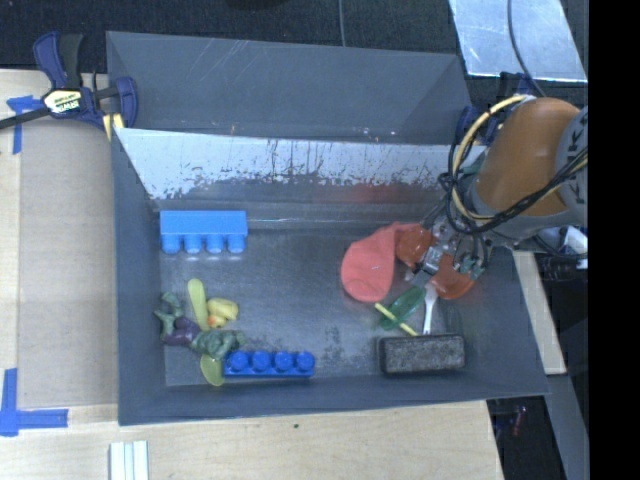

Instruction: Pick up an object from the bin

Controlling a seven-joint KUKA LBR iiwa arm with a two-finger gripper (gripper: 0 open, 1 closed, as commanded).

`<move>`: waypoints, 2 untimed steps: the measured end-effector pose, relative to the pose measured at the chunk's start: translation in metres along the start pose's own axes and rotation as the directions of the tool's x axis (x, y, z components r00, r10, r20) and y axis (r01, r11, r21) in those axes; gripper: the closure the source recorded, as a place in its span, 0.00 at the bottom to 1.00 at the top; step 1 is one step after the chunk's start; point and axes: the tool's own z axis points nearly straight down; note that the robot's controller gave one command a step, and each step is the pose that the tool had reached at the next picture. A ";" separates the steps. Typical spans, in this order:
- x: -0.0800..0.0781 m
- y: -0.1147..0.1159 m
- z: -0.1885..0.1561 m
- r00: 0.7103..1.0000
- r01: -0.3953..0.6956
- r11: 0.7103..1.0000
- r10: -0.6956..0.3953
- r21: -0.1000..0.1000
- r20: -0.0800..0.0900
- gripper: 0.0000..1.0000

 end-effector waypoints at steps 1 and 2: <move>0.000 0.000 0.000 1.000 0.000 1.000 0.000 0.000 0.000 1.00; -0.003 -0.004 -0.058 1.000 -0.015 1.000 0.015 0.003 -0.004 1.00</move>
Offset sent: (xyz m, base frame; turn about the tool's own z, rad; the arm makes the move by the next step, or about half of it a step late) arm 0.0020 -0.0109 0.1500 0.0365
